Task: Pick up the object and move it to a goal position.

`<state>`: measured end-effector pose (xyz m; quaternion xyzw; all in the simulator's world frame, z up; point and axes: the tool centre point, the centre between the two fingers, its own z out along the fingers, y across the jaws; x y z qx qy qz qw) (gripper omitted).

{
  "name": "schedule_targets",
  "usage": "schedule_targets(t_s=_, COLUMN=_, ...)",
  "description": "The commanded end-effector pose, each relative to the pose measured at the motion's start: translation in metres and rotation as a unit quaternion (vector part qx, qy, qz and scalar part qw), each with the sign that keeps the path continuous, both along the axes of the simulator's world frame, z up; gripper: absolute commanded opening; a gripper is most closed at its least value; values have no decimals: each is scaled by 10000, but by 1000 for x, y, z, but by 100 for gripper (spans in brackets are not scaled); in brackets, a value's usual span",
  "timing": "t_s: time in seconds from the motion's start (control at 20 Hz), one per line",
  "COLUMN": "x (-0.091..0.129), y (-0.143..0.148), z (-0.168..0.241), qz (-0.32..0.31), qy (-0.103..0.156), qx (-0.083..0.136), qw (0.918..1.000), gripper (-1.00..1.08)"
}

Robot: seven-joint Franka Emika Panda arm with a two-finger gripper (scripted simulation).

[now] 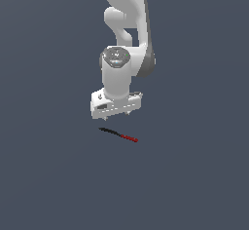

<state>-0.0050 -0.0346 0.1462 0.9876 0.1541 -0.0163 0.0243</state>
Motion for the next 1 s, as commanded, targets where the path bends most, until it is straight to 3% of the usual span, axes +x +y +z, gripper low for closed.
schedule_targets(t_s=0.0, x=2, y=0, z=-7, qz=329, qy=14, qx=12, qw=9995, gripper=100)
schedule_targets(t_s=0.45, x=8, y=-1, z=-31, qz=1555, qy=51, qx=75, qw=9878, gripper=100)
schedule_targets(t_s=0.95, x=14, y=-1, z=-57, qz=2880, qy=60, qx=168, qw=9575, gripper=100)
